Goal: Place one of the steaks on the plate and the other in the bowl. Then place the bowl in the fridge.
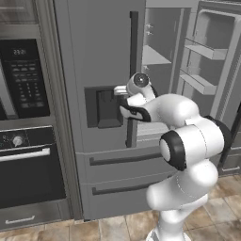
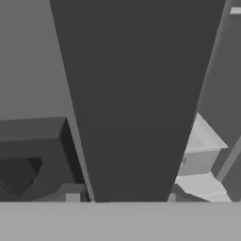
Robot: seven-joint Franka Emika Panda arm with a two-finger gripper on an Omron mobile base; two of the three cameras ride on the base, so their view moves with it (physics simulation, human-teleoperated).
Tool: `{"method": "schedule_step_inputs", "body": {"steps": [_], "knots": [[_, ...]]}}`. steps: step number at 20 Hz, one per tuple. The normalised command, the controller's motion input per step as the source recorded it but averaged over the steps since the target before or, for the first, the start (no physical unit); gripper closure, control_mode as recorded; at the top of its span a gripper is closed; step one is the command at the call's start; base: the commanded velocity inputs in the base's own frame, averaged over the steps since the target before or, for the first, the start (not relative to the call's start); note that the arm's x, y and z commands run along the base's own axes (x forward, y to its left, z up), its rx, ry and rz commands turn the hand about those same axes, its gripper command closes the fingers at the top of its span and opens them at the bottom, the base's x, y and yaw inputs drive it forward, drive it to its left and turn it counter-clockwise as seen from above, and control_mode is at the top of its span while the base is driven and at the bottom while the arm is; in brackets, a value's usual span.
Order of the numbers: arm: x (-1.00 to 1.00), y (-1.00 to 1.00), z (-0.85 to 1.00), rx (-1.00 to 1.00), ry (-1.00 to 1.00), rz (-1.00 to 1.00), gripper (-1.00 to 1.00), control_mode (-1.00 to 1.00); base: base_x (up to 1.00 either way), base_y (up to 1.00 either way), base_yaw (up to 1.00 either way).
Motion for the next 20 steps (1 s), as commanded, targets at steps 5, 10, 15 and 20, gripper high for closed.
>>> {"method": "schedule_step_inputs", "body": {"steps": [5,10,15,20], "knots": [[0.0,0.0,0.11,-0.03,0.0,-0.01,1.0,-1.0,0.0,0.0,0.0],[-0.27,0.08,0.15,-0.02,0.0,-0.04,1.0,-1.0,0.0,0.0,0.0],[-0.66,0.22,0.24,-0.02,-0.01,-0.07,1.0,-1.0,0.0,0.0,0.0],[-0.84,0.77,0.26,-0.12,-0.01,-0.17,1.0,-1.0,0.0,0.0,0.0]]}}
